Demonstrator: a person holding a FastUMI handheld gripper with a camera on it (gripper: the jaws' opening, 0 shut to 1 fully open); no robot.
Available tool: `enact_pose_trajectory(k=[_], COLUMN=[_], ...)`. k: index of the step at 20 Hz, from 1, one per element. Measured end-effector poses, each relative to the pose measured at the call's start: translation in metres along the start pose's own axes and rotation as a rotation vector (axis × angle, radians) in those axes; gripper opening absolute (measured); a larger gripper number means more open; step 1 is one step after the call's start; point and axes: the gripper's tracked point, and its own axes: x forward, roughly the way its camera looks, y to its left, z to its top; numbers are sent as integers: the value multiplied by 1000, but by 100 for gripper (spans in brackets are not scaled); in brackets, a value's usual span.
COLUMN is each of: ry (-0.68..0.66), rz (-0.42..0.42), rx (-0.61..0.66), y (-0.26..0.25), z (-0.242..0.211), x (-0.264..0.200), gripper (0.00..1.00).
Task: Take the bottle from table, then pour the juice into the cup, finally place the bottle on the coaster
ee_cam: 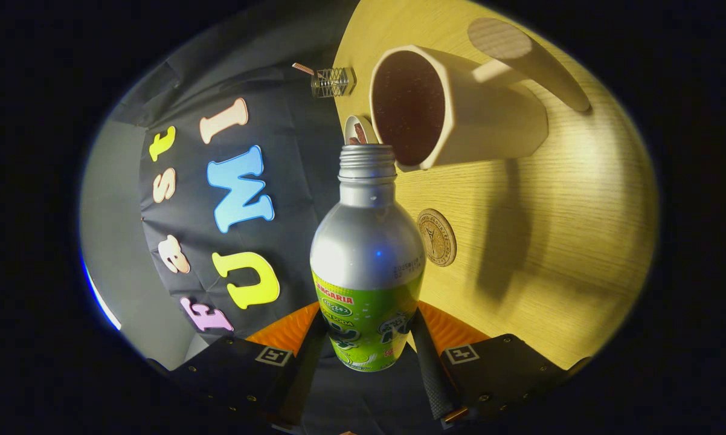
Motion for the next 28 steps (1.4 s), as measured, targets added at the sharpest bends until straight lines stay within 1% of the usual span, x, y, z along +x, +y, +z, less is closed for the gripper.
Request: enact_pose_trajectory(k=[28], ry=[6], rz=[31], rx=[247], y=[27], z=[-1], x=[-10], gripper=[77])
